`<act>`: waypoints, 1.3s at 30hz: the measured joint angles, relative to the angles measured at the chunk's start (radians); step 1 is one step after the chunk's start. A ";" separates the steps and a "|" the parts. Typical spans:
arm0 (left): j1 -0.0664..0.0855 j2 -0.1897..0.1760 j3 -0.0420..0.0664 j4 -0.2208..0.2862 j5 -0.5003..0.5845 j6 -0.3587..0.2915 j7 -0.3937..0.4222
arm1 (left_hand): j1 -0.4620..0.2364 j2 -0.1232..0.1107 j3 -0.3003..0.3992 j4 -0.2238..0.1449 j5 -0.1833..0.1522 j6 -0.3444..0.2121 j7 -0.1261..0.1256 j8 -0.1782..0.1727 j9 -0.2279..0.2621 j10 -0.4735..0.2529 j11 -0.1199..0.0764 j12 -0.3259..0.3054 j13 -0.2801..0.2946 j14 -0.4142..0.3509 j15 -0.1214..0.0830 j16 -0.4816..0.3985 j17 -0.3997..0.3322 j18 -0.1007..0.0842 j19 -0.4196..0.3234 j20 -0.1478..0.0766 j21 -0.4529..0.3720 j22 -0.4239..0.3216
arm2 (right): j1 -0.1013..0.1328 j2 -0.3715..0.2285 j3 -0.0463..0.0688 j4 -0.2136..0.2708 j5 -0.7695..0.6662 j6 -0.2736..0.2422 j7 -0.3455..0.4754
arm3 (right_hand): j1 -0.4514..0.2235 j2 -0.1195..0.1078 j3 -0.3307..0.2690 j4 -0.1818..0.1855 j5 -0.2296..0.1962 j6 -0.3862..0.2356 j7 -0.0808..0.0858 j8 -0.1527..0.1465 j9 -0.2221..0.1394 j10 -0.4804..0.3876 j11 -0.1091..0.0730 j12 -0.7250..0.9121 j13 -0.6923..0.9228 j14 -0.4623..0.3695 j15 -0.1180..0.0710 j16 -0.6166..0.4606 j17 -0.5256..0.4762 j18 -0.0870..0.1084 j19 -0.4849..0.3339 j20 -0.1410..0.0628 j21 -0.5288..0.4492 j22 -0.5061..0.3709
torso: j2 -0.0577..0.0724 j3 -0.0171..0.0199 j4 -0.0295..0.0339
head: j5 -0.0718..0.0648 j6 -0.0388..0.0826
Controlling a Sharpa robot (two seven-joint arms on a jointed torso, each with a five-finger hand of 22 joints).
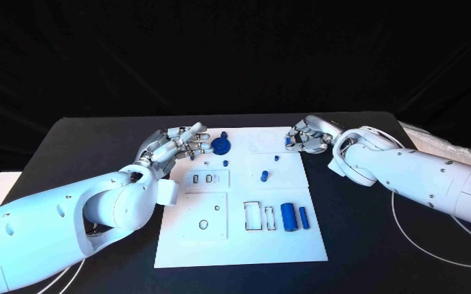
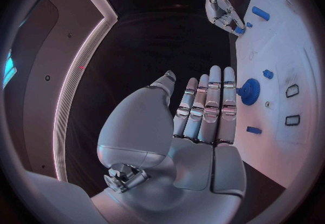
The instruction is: Assemble the parts on the task board
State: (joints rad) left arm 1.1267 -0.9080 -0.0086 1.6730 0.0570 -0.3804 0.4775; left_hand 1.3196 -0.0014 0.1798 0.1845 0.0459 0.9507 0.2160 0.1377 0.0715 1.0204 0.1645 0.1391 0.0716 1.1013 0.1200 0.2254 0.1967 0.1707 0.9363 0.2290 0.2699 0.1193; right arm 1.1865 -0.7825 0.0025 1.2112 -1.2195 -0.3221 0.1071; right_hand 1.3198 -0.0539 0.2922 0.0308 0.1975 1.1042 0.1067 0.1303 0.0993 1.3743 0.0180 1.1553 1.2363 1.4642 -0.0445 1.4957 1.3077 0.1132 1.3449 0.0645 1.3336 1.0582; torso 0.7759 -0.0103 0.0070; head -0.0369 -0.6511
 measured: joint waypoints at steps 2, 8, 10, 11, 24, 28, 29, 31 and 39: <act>0.000 0.000 0.000 -0.002 0.000 0.000 0.000 | 0.000 0.000 0.000 0.000 0.000 0.000 0.000 0.000 0.000 0.000 0.000 0.000 0.000 0.000 0.000 0.000 0.000 0.000 0.000 0.000 0.000 0.000 | 0.002 -0.007 0.001 0.029 0.004 -0.019 -0.005 | -0.002 0.003 0.004 -0.002 0.005 0.000 0.000 0.000 0.000 0.000 0.000 0.003 0.002 0.002 -0.002 0.000 0.000 0.000 0.002 -0.002 0.000 0.001 | 0.000 0.0000 0.0000 | 0.001 -0.001; 0.000 -0.001 0.000 -0.008 0.001 0.000 0.000 | 0.000 0.000 0.000 0.000 0.000 0.000 0.000 0.000 0.000 0.000 0.000 0.000 0.000 0.000 0.000 0.000 0.000 0.000 0.000 0.000 0.000 0.000 | 0.017 -0.017 0.005 0.117 0.007 -0.062 -0.032 | -0.009 0.012 0.009 0.001 0.006 0.000 0.000 0.000 0.000 0.000 0.000 0.003 0.002 0.002 -0.002 0.000 0.000 0.000 0.004 -0.004 0.000 0.001 | -0.001 -0.0007 -0.0003 | 0.001 0.001; 0.000 -0.001 0.000 -0.011 0.002 0.000 0.000 | 0.000 0.000 0.000 0.000 0.000 0.000 0.000 0.000 0.000 0.000 0.000 0.000 0.000 0.000 0.000 0.000 0.000 0.000 0.000 0.000 0.000 0.000 | 0.019 -0.013 0.005 0.152 0.002 -0.071 -0.050 | -0.009 0.018 0.009 0.001 0.006 0.000 0.000 -0.001 0.000 0.000 0.000 0.003 0.001 0.002 -0.002 0.000 0.000 0.000 0.004 -0.004 0.000 0.001 | -0.001 -0.0007 -0.0003 | 0.002 0.000; 0.000 -0.001 0.000 -0.013 0.004 0.000 0.000 | 0.000 0.000 0.000 0.000 0.000 0.000 0.000 0.000 0.000 0.000 0.000 0.000 0.000 0.000 0.000 0.000 0.000 0.000 0.000 0.000 0.000 0.000 | 0.019 -0.009 0.005 0.165 -0.002 -0.074 -0.061 | -0.010 0.019 0.010 0.002 0.006 0.000 0.000 -0.002 0.000 0.000 0.000 0.001 0.000 0.002 -0.002 0.000 0.000 0.000 0.004 -0.004 0.000 0.001 | -0.002 -0.0010 -0.0004 | 0.004 -0.001; 0.000 0.001 0.000 -0.037 0.055 0.000 0.000 | 0.000 0.000 0.000 0.000 0.000 0.000 0.000 0.000 0.000 0.000 0.000 0.000 0.000 0.000 0.000 -0.005 0.001 0.000 0.000 0.000 0.000 -0.001 | 0.002 0.124 -0.005 0.273 -0.150 -0.065 -0.220 | -0.014 0.033 0.016 0.002 0.003 -0.002 -0.002 -0.011 0.000 0.000 0.000 -0.029 -0.021 0.002 -0.002 0.000 0.000 0.001 0.000 -0.007 0.000 -0.010 | -0.007 -0.0056 0.0027 | 0.029 -0.019; 0.000 0.003 0.000 -0.041 0.064 0.000 0.001 | 0.000 0.000 0.000 0.000 0.000 0.000 0.000 0.000 0.000 0.000 0.000 0.000 0.000 0.000 0.000 -0.005 0.001 0.000 0.000 0.000 0.000 -0.001 | -0.003 0.163 -0.011 0.270 -0.202 -0.054 -0.257 | -0.014 0.033 0.016 0.002 0.001 -0.004 -0.004 -0.011 0.000 -0.003 0.001 -0.033 -0.024 0.002 -0.002 0.000 0.000 0.001 0.000 -0.007 0.000 -0.013 | -0.008 -0.0071 0.0051 | 0.034 -0.023; 0.000 0.003 0.000 -0.041 0.066 0.000 0.001 | 0.000 0.000 0.000 0.000 0.000 0.000 0.000 0.000 0.000 0.000 0.000 0.000 0.000 0.000 0.000 -0.005 0.001 0.000 0.000 0.000 0.000 -0.001 | -0.006 0.174 -0.013 0.266 -0.215 -0.049 -0.266 | -0.014 0.033 0.016 0.002 0.001 -0.004 -0.004 -0.011 0.000 -0.006 0.001 -0.033 -0.024 0.002 -0.002 0.000 0.000 0.001 0.000 -0.007 0.000 -0.013 | -0.008 -0.0076 0.0056 | 0.035 -0.024; 0.000 0.003 0.000 -0.042 0.068 0.000 0.001 | 0.000 0.000 0.000 0.000 0.000 0.000 0.000 0.000 0.000 0.000 0.000 0.000 0.000 0.000 0.000 -0.005 0.001 0.000 0.000 0.000 0.000 -0.001 | -0.010 0.190 -0.015 0.258 -0.232 -0.043 -0.278 | -0.014 0.033 0.016 0.002 0.001 -0.004 -0.004 -0.011 0.000 -0.007 0.001 -0.033 -0.026 0.002 -0.002 0.000 0.000 0.001 0.000 -0.007 0.000 -0.016 | -0.008 -0.0077 0.0056 | 0.038 -0.025; 0.000 0.005 0.000 -0.042 0.074 0.000 0.001 | 0.000 0.000 0.000 0.000 0.000 0.000 0.000 0.000 0.000 0.000 0.000 0.000 0.000 0.000 0.000 -0.005 0.001 0.000 0.000 0.000 0.000 -0.001 | -0.030 0.240 -0.023 0.233 -0.279 -0.013 -0.312 | -0.014 0.033 0.016 0.002 -0.002 -0.006 -0.006 -0.011 0.000 -0.009 0.003 -0.040 -0.029 0.002 -0.002 -0.006 0.000 0.001 -0.004 -0.011 -0.006 -0.023 | -0.007 -0.0071 0.0043 | 0.046 -0.031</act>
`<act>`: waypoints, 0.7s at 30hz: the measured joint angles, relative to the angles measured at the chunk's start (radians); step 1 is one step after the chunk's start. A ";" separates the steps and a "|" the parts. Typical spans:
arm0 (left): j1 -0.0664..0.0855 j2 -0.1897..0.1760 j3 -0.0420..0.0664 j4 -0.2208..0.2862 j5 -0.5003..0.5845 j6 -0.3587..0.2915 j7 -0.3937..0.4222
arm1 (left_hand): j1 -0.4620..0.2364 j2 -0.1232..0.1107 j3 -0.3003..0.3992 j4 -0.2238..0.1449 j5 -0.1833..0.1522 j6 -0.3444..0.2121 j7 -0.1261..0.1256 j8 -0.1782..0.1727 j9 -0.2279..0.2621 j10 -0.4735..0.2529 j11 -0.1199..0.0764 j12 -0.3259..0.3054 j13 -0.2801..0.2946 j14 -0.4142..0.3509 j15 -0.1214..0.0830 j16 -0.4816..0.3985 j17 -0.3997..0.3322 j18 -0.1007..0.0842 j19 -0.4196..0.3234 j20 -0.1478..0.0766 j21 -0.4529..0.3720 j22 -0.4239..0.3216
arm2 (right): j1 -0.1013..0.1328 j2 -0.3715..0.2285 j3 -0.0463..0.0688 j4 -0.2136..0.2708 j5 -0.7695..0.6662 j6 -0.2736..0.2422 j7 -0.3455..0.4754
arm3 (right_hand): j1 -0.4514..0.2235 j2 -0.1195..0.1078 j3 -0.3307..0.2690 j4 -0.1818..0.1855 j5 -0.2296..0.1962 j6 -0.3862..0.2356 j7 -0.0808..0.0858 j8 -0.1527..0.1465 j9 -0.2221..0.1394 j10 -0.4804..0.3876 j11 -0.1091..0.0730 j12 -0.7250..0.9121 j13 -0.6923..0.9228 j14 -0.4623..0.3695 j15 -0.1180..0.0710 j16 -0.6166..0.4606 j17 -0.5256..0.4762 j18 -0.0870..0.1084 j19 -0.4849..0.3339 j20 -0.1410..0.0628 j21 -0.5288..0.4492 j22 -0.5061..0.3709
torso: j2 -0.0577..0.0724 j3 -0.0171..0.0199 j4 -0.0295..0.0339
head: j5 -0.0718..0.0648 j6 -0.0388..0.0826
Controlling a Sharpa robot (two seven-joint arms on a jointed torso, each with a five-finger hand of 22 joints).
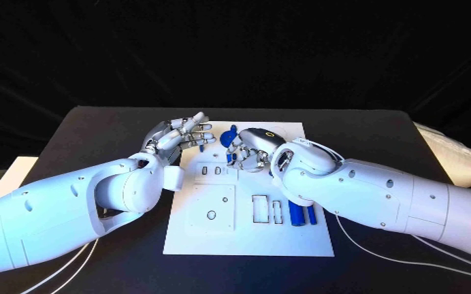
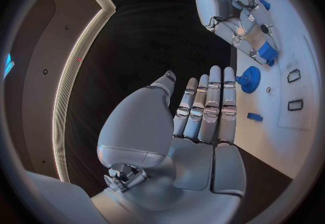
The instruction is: Assemble the parts on the task board
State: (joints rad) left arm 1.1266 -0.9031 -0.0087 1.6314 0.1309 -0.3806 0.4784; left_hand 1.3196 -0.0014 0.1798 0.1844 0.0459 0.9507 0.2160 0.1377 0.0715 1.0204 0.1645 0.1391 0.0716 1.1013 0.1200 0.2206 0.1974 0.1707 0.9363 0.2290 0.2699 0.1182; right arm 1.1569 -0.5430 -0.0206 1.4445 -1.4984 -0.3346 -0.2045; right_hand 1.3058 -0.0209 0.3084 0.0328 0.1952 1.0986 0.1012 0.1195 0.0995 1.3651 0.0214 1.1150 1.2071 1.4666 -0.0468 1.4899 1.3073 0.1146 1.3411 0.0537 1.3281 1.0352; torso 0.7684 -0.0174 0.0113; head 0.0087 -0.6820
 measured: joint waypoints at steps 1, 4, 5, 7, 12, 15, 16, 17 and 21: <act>0.000 0.000 0.000 0.000 0.001 0.000 0.000 | 0.000 0.000 0.000 0.000 0.000 0.000 0.000 0.000 0.000 0.000 0.000 0.000 0.000 0.000 0.000 0.000 0.000 0.000 0.000 0.000 0.000 0.000 | -0.002 0.004 -0.001 -0.002 -0.004 0.004 -0.002 | 0.000 0.000 0.000 0.000 0.000 0.000 0.000 0.000 0.000 -0.001 0.001 0.000 0.000 0.000 0.000 0.000 0.000 0.000 0.000 0.000 0.000 0.000 | 0.000 0.0003 -0.0004 | 0.000 -0.001; 0.000 0.001 0.000 0.000 0.002 0.000 0.000 | 0.000 0.000 0.000 0.000 0.000 0.000 0.000 0.000 0.000 0.000 0.000 0.000 0.000 0.000 0.000 0.000 0.000 0.000 0.000 0.000 0.000 0.000 | -0.008 0.016 -0.002 -0.008 -0.014 0.015 -0.006 | 0.000 0.000 0.000 0.000 0.000 0.000 0.000 0.000 0.000 -0.001 0.001 -0.004 -0.001 0.000 0.000 0.000 0.000 0.000 0.000 0.000 0.000 -0.002 | 0.000 0.0005 -0.0005 | 0.001 -0.001; 0.000 0.001 0.000 0.000 0.002 0.000 0.000 | 0.000 0.000 0.000 -0.001 0.000 0.001 0.001 0.000 0.000 0.000 0.000 0.000 0.000 0.000 0.000 0.000 0.000 0.000 0.000 0.000 0.000 0.000 | -0.010 0.019 -0.002 -0.010 -0.016 0.019 -0.007 | 0.000 0.000 0.000 0.000 0.000 0.000 0.001 0.000 0.000 -0.001 0.001 -0.004 -0.002 0.000 0.000 0.000 0.000 0.000 0.000 0.000 0.000 -0.002 | 0.000 0.0011 -0.0005 | 0.002 -0.002; 0.000 0.002 0.000 0.000 0.002 0.000 0.000 | 0.000 0.000 0.000 -0.006 0.000 0.004 0.004 0.000 0.000 0.000 0.000 0.000 0.000 0.000 0.000 0.000 0.001 0.000 0.000 0.000 0.000 0.000 | -0.014 0.025 -0.003 -0.014 -0.021 0.025 -0.009 | 0.000 0.000 0.000 0.000 -0.001 0.000 0.001 0.000 0.000 -0.003 -0.001 -0.004 -0.002 0.000 0.000 0.000 0.000 0.000 0.000 0.000 0.000 -0.002 | 0.000 0.0011 -0.0005 | 0.003 -0.003; 0.000 0.002 0.000 0.000 0.003 0.000 0.000 | 0.000 0.000 0.000 -0.006 0.000 0.004 0.004 0.000 0.000 0.000 0.000 0.000 0.000 0.000 0.000 0.000 0.001 0.000 0.000 0.000 0.000 0.000 | -0.021 0.037 -0.002 -0.019 -0.032 0.036 -0.010 | -0.003 0.003 0.000 0.000 -0.004 -0.001 0.003 -0.002 0.000 -0.005 -0.002 -0.004 -0.003 0.000 0.000 0.000 0.000 0.000 0.000 0.000 0.000 -0.004 | 0.000 0.0015 -0.0005 | 0.006 -0.008; 0.000 0.002 0.000 0.000 0.003 0.000 0.000 | 0.000 0.000 0.000 -0.006 0.000 0.004 0.004 0.000 0.000 0.000 0.000 0.000 0.000 0.000 0.000 0.000 0.001 0.000 0.000 0.000 0.000 0.000 | -0.022 0.040 -0.001 -0.020 -0.038 0.039 -0.009 | -0.004 0.004 -0.001 0.000 -0.004 -0.001 0.003 -0.005 0.000 -0.005 -0.002 -0.004 -0.003 0.000 0.000 0.000 0.000 0.000 0.000 0.000 0.000 -0.005 | 0.000 0.0015 -0.0005 | 0.009 -0.010; 0.000 0.002 0.000 0.000 0.003 0.000 0.000 | 0.000 0.000 0.000 -0.006 0.000 0.004 0.004 0.000 0.000 0.000 0.000 0.000 0.000 0.000 0.000 0.000 0.001 0.000 0.000 0.000 0.000 0.000 | -0.023 0.041 -0.001 -0.021 -0.041 0.040 -0.009 | -0.004 0.004 -0.001 0.000 -0.004 -0.001 0.004 -0.006 0.000 -0.005 -0.002 -0.004 -0.003 0.000 0.000 0.000 0.000 0.000 0.000 0.000 0.000 -0.005 | 0.000 0.0015 -0.0005 | 0.009 -0.011; 0.000 0.002 0.000 0.000 0.003 0.000 0.000 | 0.000 0.000 0.000 -0.006 0.000 0.004 0.004 0.000 0.000 0.000 0.000 0.000 0.000 0.000 0.000 0.000 0.001 0.000 0.000 0.000 0.000 0.000 | -0.023 0.041 -0.001 -0.021 -0.042 0.040 -0.009 | -0.005 0.004 -0.001 0.000 -0.004 -0.001 0.004 -0.006 0.001 -0.005 -0.002 -0.004 -0.003 0.000 0.000 0.000 0.000 0.000 0.000 0.000 0.000 -0.005 | 0.000 0.0015 -0.0005 | 0.009 -0.011; 0.000 0.002 0.000 0.000 0.003 0.000 0.000 | 0.000 0.000 0.000 -0.006 0.000 0.004 0.004 0.000 0.000 0.000 0.000 0.000 0.000 0.000 0.000 0.000 0.001 0.000 0.000 0.000 0.000 0.000 | -0.023 0.041 0.000 -0.022 -0.050 0.043 -0.009 | -0.010 -0.002 -0.001 0.000 -0.004 -0.002 0.005 -0.006 0.006 -0.005 -0.002 -0.008 -0.003 0.000 0.000 0.000 0.001 0.000 0.000 0.000 -0.003 -0.005 | 0.000 0.0015 -0.0005 | 0.011 -0.013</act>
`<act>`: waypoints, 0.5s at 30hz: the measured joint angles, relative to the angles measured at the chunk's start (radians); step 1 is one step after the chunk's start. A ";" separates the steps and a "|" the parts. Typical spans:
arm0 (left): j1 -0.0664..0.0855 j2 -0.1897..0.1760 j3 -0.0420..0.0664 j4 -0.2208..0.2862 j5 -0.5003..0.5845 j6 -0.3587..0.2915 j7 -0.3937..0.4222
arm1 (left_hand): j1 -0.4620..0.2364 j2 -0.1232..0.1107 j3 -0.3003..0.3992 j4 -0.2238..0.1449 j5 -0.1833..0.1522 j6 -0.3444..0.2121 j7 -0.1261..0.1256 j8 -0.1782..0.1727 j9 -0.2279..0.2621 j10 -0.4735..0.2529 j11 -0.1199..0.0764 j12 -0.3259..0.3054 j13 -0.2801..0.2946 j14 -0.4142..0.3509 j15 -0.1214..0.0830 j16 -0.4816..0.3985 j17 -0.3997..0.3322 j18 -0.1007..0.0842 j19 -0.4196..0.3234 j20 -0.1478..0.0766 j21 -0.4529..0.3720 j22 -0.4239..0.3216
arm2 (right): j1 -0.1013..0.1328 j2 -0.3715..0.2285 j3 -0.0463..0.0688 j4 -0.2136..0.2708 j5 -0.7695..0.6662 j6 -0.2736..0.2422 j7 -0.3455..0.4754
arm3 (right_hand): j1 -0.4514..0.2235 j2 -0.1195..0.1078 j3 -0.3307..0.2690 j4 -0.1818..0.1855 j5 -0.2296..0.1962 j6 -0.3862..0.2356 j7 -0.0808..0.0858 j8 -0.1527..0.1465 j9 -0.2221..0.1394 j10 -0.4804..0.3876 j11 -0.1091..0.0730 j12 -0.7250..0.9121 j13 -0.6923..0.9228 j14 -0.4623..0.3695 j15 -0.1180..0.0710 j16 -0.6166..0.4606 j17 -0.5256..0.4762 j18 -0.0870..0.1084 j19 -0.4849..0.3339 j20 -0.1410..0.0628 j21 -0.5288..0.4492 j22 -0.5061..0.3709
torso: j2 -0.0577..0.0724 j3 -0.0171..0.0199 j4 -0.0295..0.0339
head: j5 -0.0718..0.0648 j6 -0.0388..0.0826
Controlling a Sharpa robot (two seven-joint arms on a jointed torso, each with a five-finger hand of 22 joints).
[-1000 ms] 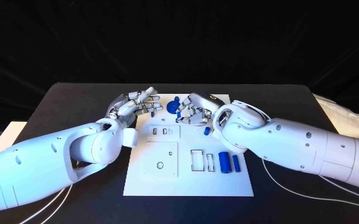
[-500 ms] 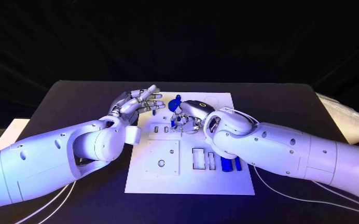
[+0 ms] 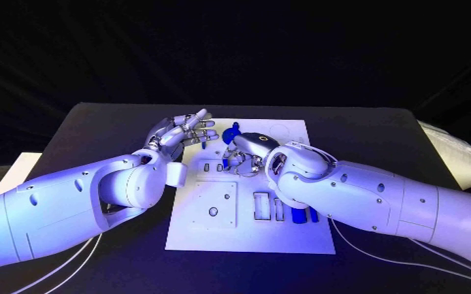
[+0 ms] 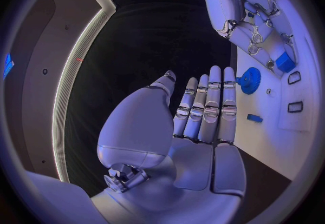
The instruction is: Assemble the parts on the task board
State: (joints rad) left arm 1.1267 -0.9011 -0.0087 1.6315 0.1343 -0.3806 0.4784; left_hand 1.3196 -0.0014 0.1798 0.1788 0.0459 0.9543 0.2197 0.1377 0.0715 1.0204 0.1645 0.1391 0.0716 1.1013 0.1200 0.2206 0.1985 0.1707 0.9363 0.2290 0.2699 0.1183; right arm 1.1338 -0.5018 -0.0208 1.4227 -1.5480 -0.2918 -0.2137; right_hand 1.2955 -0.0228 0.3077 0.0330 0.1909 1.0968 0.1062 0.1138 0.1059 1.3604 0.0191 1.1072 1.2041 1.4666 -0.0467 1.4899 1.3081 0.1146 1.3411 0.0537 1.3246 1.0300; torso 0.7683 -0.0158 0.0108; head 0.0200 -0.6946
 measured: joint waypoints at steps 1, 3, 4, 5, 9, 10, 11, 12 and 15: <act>0.000 0.000 0.000 0.000 0.000 0.000 0.000 | 0.000 0.000 0.000 0.000 0.000 0.000 0.000 0.000 0.000 0.000 0.000 0.000 0.000 0.000 0.000 0.000 0.000 0.000 0.000 0.000 0.000 0.000 | 0.000 0.000 0.000 0.000 -0.002 0.001 0.000 | -0.002 -0.002 0.000 0.000 0.000 0.000 0.000 0.000 0.000 0.000 0.000 -0.002 -0.002 0.000 0.000 0.000 0.000 0.000 0.000 0.000 0.000 -0.001 | 0.000 0.0000 0.0000 | 0.000 0.000; 0.000 0.000 0.000 0.000 0.000 0.000 0.000 | 0.000 0.000 0.000 0.000 0.000 0.000 0.000 0.000 0.000 0.000 0.000 0.000 0.000 0.000 0.000 0.000 0.000 0.000 0.000 0.000 0.000 0.000 | 0.000 0.000 0.000 0.001 -0.004 0.003 0.000 | -0.004 -0.004 0.000 0.000 0.000 -0.001 0.001 0.000 0.002 -0.010 0.002 -0.020 -0.013 0.000 0.000 0.000 0.000 0.000 -0.004 0.004 -0.002 -0.005 | 0.000 0.0000 -0.0001 | 0.001 -0.001; 0.000 0.000 0.000 0.000 0.000 0.000 0.000 | 0.000 0.000 0.000 0.000 0.000 0.000 0.000 0.000 0.000 0.000 0.000 0.000 0.000 0.000 0.000 0.000 0.000 0.000 0.000 0.000 0.000 0.000 | 0.000 0.000 0.000 0.001 -0.005 0.004 0.000 | -0.008 -0.006 0.000 0.000 0.000 -0.001 0.001 0.001 0.006 -0.013 0.001 -0.027 -0.018 0.000 0.000 0.000 0.000 0.000 -0.004 0.004 -0.004 -0.007 | 0.000 0.0000 -0.0003 | 0.002 -0.001; 0.000 0.000 0.000 0.000 0.000 0.000 0.000 | 0.000 0.000 0.000 0.000 0.000 0.000 0.000 0.000 0.000 0.000 0.000 0.000 0.000 0.000 0.000 0.000 0.000 0.000 0.000 0.000 0.000 0.000 | -0.001 -0.001 0.000 0.002 -0.007 0.006 0.000 | -0.010 -0.008 0.000 0.000 0.000 -0.001 0.002 0.001 0.007 -0.017 0.003 -0.033 -0.022 0.000 0.000 -0.004 0.000 0.000 -0.004 0.004 -0.004 -0.009 | 0.000 0.0000 -0.0006 | 0.003 -0.002; 0.000 0.000 0.000 0.000 0.000 0.000 0.000 | 0.000 0.000 0.000 0.000 0.000 0.000 0.000 0.000 0.000 0.000 0.000 0.000 0.000 0.000 0.000 0.000 0.000 0.000 0.000 0.000 0.000 -0.001 | -0.001 -0.002 0.001 0.003 -0.013 0.012 -0.001 | -0.014 -0.012 0.000 0.000 0.000 -0.002 0.002 0.001 0.007 -0.021 0.004 -0.043 -0.031 0.000 0.000 -0.004 0.000 0.000 -0.007 0.000 -0.008 -0.014 | -0.001 0.0002 -0.0006 | 0.003 -0.003; 0.000 0.000 0.000 0.000 0.000 0.000 0.000 | 0.000 0.000 0.000 0.000 0.000 0.000 0.000 0.000 0.000 0.000 0.000 0.000 0.000 0.000 0.000 0.000 0.000 0.000 0.000 0.000 0.000 -0.001 | -0.001 -0.002 0.001 0.004 -0.014 0.013 -0.001 | -0.019 -0.017 0.000 0.000 0.000 -0.002 0.002 0.001 0.007 -0.023 0.005 -0.046 -0.032 0.000 0.000 -0.004 0.000 0.000 -0.009 0.002 -0.008 -0.016 | -0.001 0.0002 -0.0006 | 0.003 -0.003; 0.000 0.000 0.000 0.000 0.000 0.000 0.000 | 0.000 0.000 0.000 0.000 0.000 0.000 0.000 0.000 0.000 0.000 0.000 0.000 0.000 0.000 0.000 0.000 0.000 0.000 0.000 0.000 0.000 -0.001 | -0.001 -0.002 0.001 0.004 -0.016 0.015 -0.002 | -0.022 -0.020 0.000 0.000 0.000 -0.002 0.002 0.001 0.006 -0.023 0.005 -0.050 -0.034 0.000 0.000 -0.004 0.000 0.000 -0.011 0.004 -0.008 -0.017 | -0.001 0.0002 -0.0006 | 0.003 -0.004; 0.000 0.000 0.000 0.000 0.000 0.000 0.000 | 0.000 0.000 0.000 0.000 0.000 0.000 0.000 0.000 0.000 0.000 0.000 0.000 0.000 0.000 0.000 0.000 0.000 0.000 0.000 0.000 0.000 -0.001 | -0.001 -0.003 0.001 0.004 -0.017 0.016 -0.003 | -0.022 -0.019 0.000 0.000 0.000 -0.002 0.002 0.001 0.006 -0.023 0.005 -0.050 -0.035 0.000 0.000 -0.004 0.000 0.000 -0.011 0.004 -0.008 -0.019 | -0.001 0.0002 -0.0006 | 0.002 -0.004; 0.000 0.000 0.000 0.000 0.001 0.000 0.000 | 0.000 0.000 0.000 0.000 0.000 0.000 0.000 0.000 0.000 0.000 0.000 0.000 0.000 0.000 0.000 0.000 0.000 0.000 0.000 0.000 0.000 -0.001 | -0.001 -0.004 0.001 0.006 -0.022 0.020 -0.005 | -0.030 -0.021 -0.004 -0.004 0.000 -0.004 0.004 -0.004 0.005 -0.030 0.009 -0.059 -0.040 0.000 0.000 -0.004 0.000 0.000 -0.011 0.004 -0.013 -0.023 | -0.001 0.0002 -0.0006 | 0.001 -0.004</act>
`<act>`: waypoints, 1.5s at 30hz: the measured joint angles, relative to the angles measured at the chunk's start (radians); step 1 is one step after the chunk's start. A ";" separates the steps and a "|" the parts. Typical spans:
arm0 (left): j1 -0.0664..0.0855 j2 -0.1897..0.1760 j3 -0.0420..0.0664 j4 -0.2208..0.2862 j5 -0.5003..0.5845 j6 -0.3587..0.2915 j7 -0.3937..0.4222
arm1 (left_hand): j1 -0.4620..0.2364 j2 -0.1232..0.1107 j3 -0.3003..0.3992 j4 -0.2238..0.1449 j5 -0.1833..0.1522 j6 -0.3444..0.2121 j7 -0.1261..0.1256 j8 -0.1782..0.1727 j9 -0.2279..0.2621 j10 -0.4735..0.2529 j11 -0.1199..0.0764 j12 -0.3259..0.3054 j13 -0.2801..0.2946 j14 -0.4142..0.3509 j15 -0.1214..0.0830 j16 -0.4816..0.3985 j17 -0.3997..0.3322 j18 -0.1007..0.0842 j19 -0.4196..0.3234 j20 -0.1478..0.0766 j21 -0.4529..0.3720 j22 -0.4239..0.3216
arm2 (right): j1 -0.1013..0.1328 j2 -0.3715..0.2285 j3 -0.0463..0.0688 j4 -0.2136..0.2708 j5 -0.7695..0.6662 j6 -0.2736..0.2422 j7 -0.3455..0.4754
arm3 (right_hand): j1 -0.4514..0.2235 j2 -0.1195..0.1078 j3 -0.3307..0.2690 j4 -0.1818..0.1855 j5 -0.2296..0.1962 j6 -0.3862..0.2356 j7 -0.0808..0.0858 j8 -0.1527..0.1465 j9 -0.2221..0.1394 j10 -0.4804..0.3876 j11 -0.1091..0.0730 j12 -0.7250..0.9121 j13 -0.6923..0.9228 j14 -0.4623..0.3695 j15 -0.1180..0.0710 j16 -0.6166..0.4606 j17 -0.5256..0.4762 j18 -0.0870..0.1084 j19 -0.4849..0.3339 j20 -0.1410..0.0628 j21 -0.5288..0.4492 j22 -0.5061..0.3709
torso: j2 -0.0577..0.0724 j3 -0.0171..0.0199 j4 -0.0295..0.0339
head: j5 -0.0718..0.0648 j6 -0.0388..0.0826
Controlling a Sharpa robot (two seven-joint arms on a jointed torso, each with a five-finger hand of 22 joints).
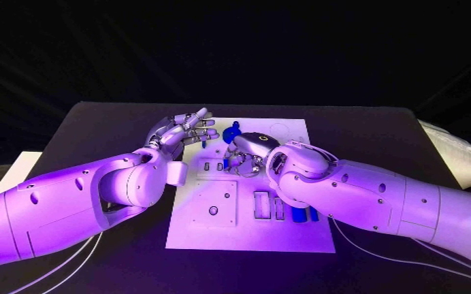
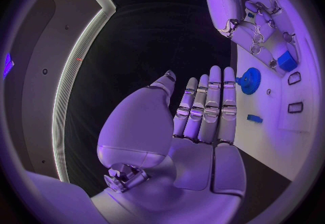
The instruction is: Assemble the parts on the task board
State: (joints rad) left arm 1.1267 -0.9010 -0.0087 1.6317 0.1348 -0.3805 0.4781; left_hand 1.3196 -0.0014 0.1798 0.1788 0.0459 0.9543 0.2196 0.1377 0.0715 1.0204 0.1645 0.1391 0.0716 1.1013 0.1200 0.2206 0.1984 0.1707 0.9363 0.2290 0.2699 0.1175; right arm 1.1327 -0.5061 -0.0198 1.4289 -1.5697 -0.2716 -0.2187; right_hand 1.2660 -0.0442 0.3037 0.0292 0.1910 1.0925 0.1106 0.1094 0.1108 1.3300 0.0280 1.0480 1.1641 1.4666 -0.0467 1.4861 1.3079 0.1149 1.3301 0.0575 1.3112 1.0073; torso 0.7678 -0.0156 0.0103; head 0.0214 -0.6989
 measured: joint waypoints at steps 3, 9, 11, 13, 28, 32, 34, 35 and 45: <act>0.000 0.000 0.000 0.000 0.000 0.000 0.000 | 0.000 0.000 0.000 0.000 0.000 0.000 0.000 0.000 0.000 0.000 0.000 0.000 0.000 0.000 0.000 0.000 0.000 0.000 0.000 0.000 0.000 0.000 | 0.000 -0.002 0.000 0.002 -0.005 0.004 -0.002 | -0.007 -0.005 0.000 0.000 0.000 -0.004 0.004 -0.005 -0.002 -0.002 -0.002 -0.006 -0.004 0.000 0.000 -0.004 0.000 0.000 -0.004 0.004 0.000 -0.003 | 0.000 0.0000 0.0000 | 0.000 0.000; 0.000 0.000 0.000 0.000 0.000 0.000 0.000 | 0.000 0.000 0.000 0.000 0.000 0.000 0.000 0.000 0.000 0.000 0.000 0.000 0.000 0.000 0.000 0.000 0.000 0.000 0.000 0.000 0.000 0.000 | 0.000 -0.002 0.000 0.005 -0.012 0.006 -0.008 | -0.012 -0.019 -0.005 -0.001 0.007 -0.014 0.012 -0.014 -0.003 -0.010 0.005 -0.023 -0.014 0.000 0.000 -0.004 0.000 0.000 -0.004 0.004 -0.006 -0.009 | 0.000 0.0000 0.0000 | 0.000 -0.001; 0.000 0.001 0.000 0.000 0.000 0.000 0.000 | 0.000 0.000 0.000 0.000 0.000 0.000 0.000 0.000 0.000 0.000 0.000 0.000 0.000 0.000 0.000 0.000 0.000 0.000 0.000 0.000 0.000 0.000 | -0.001 -0.002 0.000 0.005 -0.014 0.005 -0.010 | -0.020 -0.027 -0.009 0.003 0.007 -0.031 0.016 -0.024 -0.003 -0.030 0.007 -0.052 -0.036 0.000 0.000 -0.007 0.000 0.000 -0.010 0.010 -0.014 -0.019 | 0.000 -0.0001 0.0000 | 0.000 -0.001; 0.000 0.001 0.000 0.000 0.000 0.000 0.000 | 0.000 0.000 0.000 0.000 0.000 0.000 0.000 0.000 0.000 0.000 0.000 0.000 0.000 0.000 0.000 0.000 0.000 0.000 0.000 0.000 0.000 0.000 | -0.001 -0.002 0.000 0.004 -0.015 0.004 -0.010 | -0.028 -0.035 -0.017 0.009 0.006 -0.060 0.021 -0.040 -0.013 -0.069 0.015 -0.116 -0.084 0.000 0.011 -0.014 0.000 0.000 -0.024 0.013 -0.027 -0.039 | 0.000 -0.0001 0.0000 | -0.001 -0.001; 0.000 0.002 0.000 -0.003 0.001 0.000 -0.002 | 0.000 0.000 0.000 0.000 0.000 0.000 0.000 -0.004 0.000 0.004 0.003 0.000 0.000 0.000 0.000 0.000 0.001 0.000 0.000 0.000 0.000 -0.001 | -0.013 -0.018 -0.006 0.013 -0.010 -0.070 -0.009 | -0.060 -0.067 -0.089 0.038 -0.006 -0.157 0.050 -0.048 -0.038 -0.109 0.034 -0.185 -0.147 -0.002 0.024 -0.027 0.000 0.000 -0.039 0.029 -0.050 -0.078 | 0.000 0.0000 0.0006 | -0.003 -0.001; 0.000 0.003 0.000 -0.005 0.000 0.000 -0.004 | 0.001 0.001 -0.001 -0.002 0.000 0.001 -0.001 -0.004 0.000 0.008 -0.001 0.000 0.000 0.015 -0.007 0.000 0.007 0.000 0.012 -0.002 0.000 -0.001 | -0.017 -0.037 -0.005 0.047 -0.004 -0.120 -0.003 | -0.060 -0.067 -0.109 0.045 0.004 -0.153 0.047 -0.048 -0.038 -0.109 0.034 -0.185 -0.145 -0.002 0.024 -0.027 0.000 0.000 -0.039 0.029 -0.050 -0.078 | 0.000 0.0005 0.0006 | -0.003 -0.001; 0.000 0.003 0.000 -0.007 -0.002 0.000 -0.006 | 0.004 0.004 -0.003 -0.008 0.000 0.007 -0.007 -0.008 0.000 0.014 -0.007 -0.005 0.000 0.052 -0.015 0.021 0.021 0.000 0.040 -0.010 0.008 0.003 | -0.018 -0.054 0.000 0.073 0.001 -0.150 0.006 | -0.060 -0.067 -0.111 0.047 0.005 -0.153 0.046 -0.048 -0.038 -0.109 0.034 -0.177 -0.141 -0.002 0.024 -0.027 0.000 0.000 -0.039 0.029 -0.050 -0.077 | 0.000 0.0010 0.0006 | -0.002 -0.001; 0.000 0.003 0.000 -0.008 -0.005 -0.001 -0.008 | 0.004 0.004 -0.003 -0.008 0.000 0.010 -0.010 -0.008 0.000 0.023 -0.010 -0.006 0.000 0.082 -0.022 0.040 0.034 0.000 0.063 -0.018 0.021 0.009 | -0.019 -0.063 0.003 0.086 0.004 -0.163 0.012 | -0.060 -0.067 -0.115 0.048 0.005 -0.153 0.046 -0.048 -0.038 -0.109 0.034 -0.170 -0.138 -0.002 0.024 -0.027 0.000 0.000 -0.039 0.029 -0.050 -0.076 | 0.000 0.0010 0.0005 | -0.002 -0.002; 0.009 -0.013 0.000 -0.020 -0.173 0.001 -0.177 | -0.006 -0.006 -0.010 -0.043 0.019 0.098 -0.092 0.023 0.021 0.285 -0.117 0.273 0.196 0.365 -0.150 1.142 1.061 -0.035 0.452 -0.157 0.614 0.520 | 0.060 -0.229 0.023 0.181 0.179 -0.184 0.186 | -0.018 -0.037 -0.116 0.039 0.002 -0.150 0.043 -0.044 -0.037 -0.099 0.033 -0.149 -0.128 -0.002 0.024 -0.037 0.000 0.000 -0.039 0.029 -0.056 -0.082 | -0.015 0.0056 -0.0022 | 0.008 -0.007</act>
State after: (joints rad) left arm 1.1362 -0.9139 -0.0089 1.6117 -0.0385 -0.3795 0.3006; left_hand 1.3137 -0.0076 0.1699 0.1362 0.0645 1.0527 0.1275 0.1602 0.0926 1.3049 0.0480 0.4124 0.2680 1.4658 -0.0304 1.3624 1.2595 0.1359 1.3885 0.0722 0.8836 0.6371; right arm 1.1924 -0.7353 0.0034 1.6100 -1.3905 -0.4560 -0.0326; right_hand 1.2484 -0.0816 0.1874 0.0679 0.1935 0.9424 0.1540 0.0654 0.0741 1.2314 0.0611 0.8992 1.0365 1.4648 -0.0231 1.4490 1.3075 0.1152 1.2909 0.0861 1.2552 0.9258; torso 0.7525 -0.0101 0.0081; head 0.0293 -0.7057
